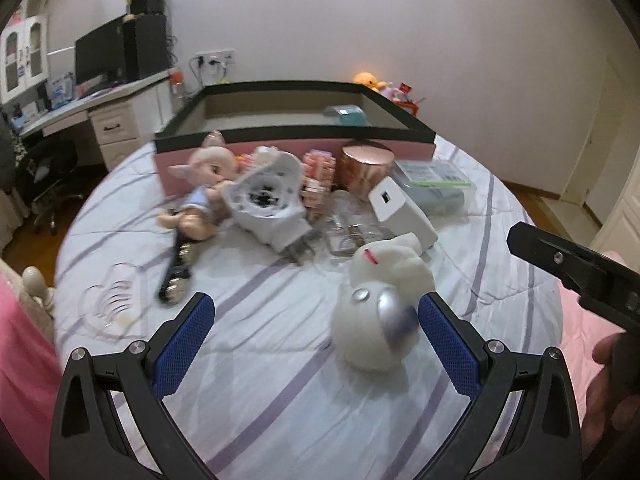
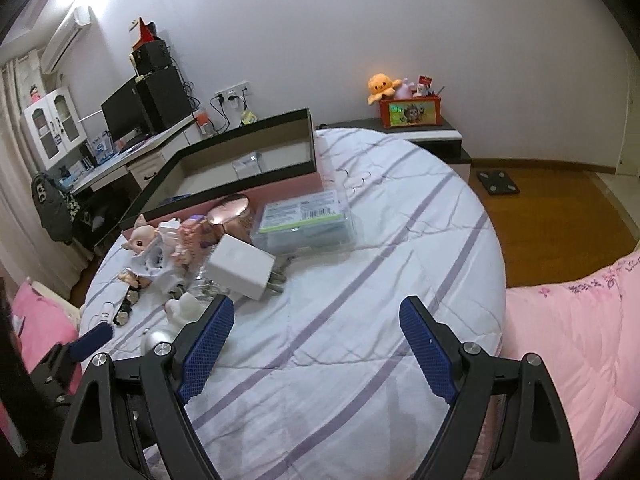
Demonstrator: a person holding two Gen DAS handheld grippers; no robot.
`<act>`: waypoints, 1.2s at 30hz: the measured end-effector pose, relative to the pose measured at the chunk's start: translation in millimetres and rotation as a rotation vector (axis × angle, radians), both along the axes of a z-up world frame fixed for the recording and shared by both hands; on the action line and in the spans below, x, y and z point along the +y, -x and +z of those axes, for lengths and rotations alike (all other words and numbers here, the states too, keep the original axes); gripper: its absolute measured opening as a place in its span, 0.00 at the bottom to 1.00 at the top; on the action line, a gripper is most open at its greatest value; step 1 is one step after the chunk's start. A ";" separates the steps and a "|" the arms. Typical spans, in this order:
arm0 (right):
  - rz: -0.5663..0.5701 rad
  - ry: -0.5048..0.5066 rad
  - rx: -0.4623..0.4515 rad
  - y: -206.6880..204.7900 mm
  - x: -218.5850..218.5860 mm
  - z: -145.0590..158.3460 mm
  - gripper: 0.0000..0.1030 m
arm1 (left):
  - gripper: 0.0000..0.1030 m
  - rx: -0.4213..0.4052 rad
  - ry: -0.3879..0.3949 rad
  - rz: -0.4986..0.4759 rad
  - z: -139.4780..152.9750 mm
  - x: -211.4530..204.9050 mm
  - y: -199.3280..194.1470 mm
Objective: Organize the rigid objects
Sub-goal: 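Grasp the white robot toy with the left tool while the right tool grasps the white charger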
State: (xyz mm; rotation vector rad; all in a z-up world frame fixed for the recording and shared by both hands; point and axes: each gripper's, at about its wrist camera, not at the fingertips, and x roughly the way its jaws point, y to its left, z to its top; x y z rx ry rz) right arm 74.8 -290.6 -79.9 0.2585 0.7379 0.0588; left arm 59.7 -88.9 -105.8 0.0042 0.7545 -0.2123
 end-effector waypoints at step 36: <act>0.154 -0.093 0.090 -72.0 55.3 -28.0 0.84 | 0.44 -0.016 0.134 -0.055 2.8 67.7 12.5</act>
